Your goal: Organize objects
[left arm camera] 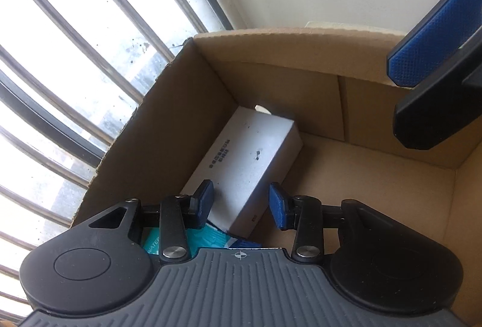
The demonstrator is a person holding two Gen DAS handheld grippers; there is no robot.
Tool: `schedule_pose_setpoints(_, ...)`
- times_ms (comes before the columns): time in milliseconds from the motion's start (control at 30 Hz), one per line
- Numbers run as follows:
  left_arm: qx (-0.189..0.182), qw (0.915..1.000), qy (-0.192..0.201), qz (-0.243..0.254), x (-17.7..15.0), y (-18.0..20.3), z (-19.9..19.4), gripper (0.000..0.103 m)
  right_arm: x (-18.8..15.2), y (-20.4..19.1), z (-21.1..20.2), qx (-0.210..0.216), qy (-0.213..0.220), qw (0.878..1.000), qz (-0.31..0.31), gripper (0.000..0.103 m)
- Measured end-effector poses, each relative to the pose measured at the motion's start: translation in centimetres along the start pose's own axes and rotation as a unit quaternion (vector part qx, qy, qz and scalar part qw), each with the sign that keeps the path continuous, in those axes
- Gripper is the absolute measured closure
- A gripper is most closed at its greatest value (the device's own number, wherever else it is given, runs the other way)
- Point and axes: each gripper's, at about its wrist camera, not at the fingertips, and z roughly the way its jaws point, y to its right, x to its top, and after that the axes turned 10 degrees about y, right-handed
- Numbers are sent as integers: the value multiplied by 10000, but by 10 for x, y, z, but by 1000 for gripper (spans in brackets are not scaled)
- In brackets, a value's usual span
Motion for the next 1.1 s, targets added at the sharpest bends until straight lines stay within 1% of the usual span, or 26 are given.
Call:
schedule_pose_setpoints(33, -125, 9998, 102, -143, 2, -1, 0, 64, 0, 1, -2, 23, 35, 10000, 51, 69)
schedule_pose_setpoints(100, -153, 9985, 191, -483, 6, -3, 7, 65, 2, 3, -1, 65, 19, 10000, 45, 69)
schedule_pose_setpoints(133, -73, 9982, 210, -560, 9, -3, 9, 68, 1, 4, -1, 58, 38, 10000, 59, 69)
schedule_pose_setpoints(200, -49, 9974, 183, -692, 14, -3, 13, 68, -2, 5, 0, 123, -24, 9999, 81, 69)
schedule_pose_setpoints(233, 4, 9966, 181, -800, 16, -3, 13, 68, -4, 5, -2, 74, 37, 9999, 109, 69)
schedule_pose_setpoints(300, 103, 9956, 127, -922, 18, -2, 15, 68, -5, 3, -4, -1, 107, 9999, -39, 69)
schedule_pose_setpoints(400, 202, 9943, 132, -1040, 19, -2, 20, 67, -6, 8, -6, -5, 88, 9999, 77, 69)
schedule_pose_setpoints(467, 228, 9959, 206, -849, 19, 3, 15, 67, -6, 10, -5, 101, 18, 9998, 188, 69)
schedule_pose_setpoints(533, 121, 9984, 255, -497, 18, 9, 5, 65, -7, 9, -2, 134, -1, 9997, 186, 69)
schedule_pose_setpoints(600, 72, 9998, 165, -128, 14, 15, -1, 65, -9, 2, 4, 123, -85, 9999, 23, 69)
schedule_pose_setpoints(667, -79, 10000, 27, 31, 7, 18, -12, 65, -14, -4, 13, 126, -209, 9997, -17, 69)
schedule_pose_setpoints(700, -227, 9997, -59, 66, 4, 20, -17, 65, -16, -6, 17, 140, -276, 9995, 21, 69)
schedule_pose_setpoints(733, -311, 9994, -140, -8, 1, 21, -17, 66, -17, -9, 18, 127, -215, 9997, -42, 70)
schedule_pose_setpoints(767, -257, 9995, -134, -145, -1, 19, -21, 66, -18, -13, 20, 45, -226, 9996, -154, 70)
schedule_pose_setpoints(800, -304, 9991, -146, -271, -4, 16, -22, 66, -20, -18, 21, -38, -249, 9992, -299, 70)
schedule_pose_setpoints(833, -464, 9982, -149, -348, -7, 14, -23, 67, -21, -22, 22, -109, -272, 9988, -398, 69)
schedule_pose_setpoints(867, -467, 9982, -103, -375, -9, 14, -32, 67, -22, -26, 23, -158, -339, 9979, -534, 69)
schedule_pose_setpoints(933, -584, 9974, -133, -389, -12, 16, -45, 70, -27, -33, 21, -166, -500, 9960, -724, 69)
schedule_pose_setpoints(1033, -769, 9964, -147, -334, -17, 21, -59, 70, -37, -43, 14, -112, -725, 9925, -976, 68)
schedule_pose_setpoints(1100, -773, 9966, -132, -247, -20, 27, -67, 70, -44, -48, 7, -54, -788, 9909, -1087, 68)
